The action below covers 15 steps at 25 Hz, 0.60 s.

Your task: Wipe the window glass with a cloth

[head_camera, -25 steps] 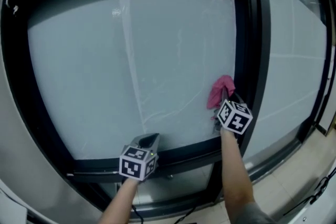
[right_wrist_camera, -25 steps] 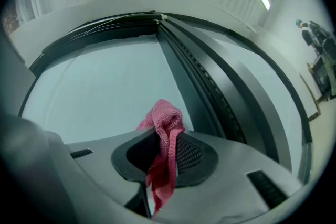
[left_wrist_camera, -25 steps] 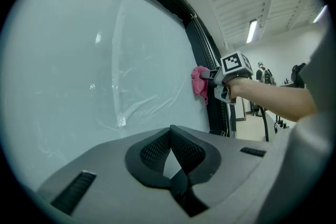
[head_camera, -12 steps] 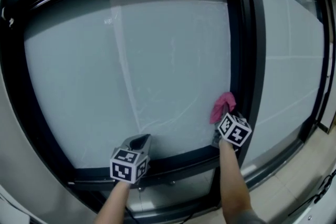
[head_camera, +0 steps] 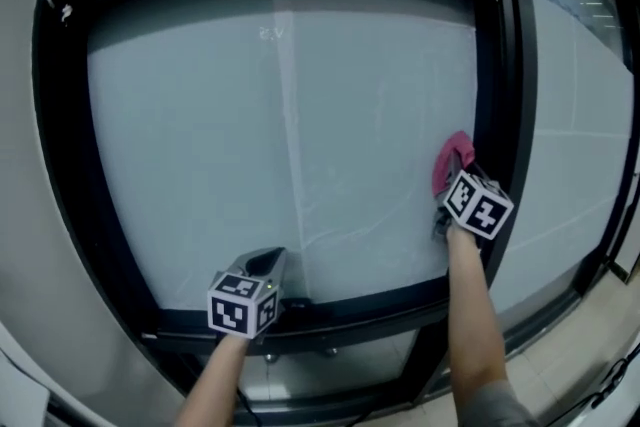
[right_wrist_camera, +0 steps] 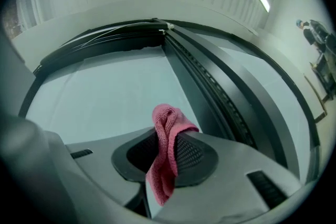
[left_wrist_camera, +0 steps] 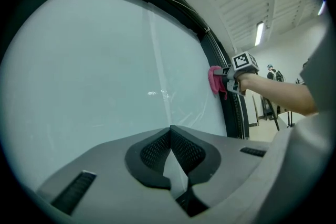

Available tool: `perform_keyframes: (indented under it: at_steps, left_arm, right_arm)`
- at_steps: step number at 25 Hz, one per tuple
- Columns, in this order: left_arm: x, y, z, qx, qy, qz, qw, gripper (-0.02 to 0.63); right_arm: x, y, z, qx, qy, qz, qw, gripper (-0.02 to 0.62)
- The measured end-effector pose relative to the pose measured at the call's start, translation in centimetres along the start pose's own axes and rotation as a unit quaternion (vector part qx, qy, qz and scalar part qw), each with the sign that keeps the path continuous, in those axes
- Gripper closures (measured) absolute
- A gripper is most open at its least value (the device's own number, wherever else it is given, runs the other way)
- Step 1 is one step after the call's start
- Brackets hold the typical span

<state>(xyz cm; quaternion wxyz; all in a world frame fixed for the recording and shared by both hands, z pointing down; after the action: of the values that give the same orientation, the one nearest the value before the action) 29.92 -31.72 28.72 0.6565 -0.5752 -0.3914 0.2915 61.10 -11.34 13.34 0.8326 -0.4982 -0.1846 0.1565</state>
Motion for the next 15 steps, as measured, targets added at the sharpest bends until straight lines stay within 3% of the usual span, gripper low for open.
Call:
perform_keyframes:
  at_steps: [8, 15]
  left_arm:
    - [-5.0, 0.9, 2.2, 0.009, 0.036, 0.003, 0.9993, 0.598]
    - [-8.9, 1.4, 5.0, 0.022, 0.065, 0.006, 0.9976, 0.598]
  right_arm:
    - [-8.5, 3.3, -3.0, 0.015, 0.052, 0.049, 0.997, 0.535]
    - [-19.2, 6.3, -5.5, 0.034, 0.112, 0.128, 0.985, 0.535]
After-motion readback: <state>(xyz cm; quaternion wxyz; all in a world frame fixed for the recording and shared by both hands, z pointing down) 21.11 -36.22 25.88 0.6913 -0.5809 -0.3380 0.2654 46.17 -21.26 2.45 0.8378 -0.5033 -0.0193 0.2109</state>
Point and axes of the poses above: the fingertips, and each gripper's own axes: z backward along the fingers, x to its right, y out of its top, the point moved 2 cm from there along z, backward along the fingers, and after that the axes turned 13 degrees about y, right-handed, at the moved point
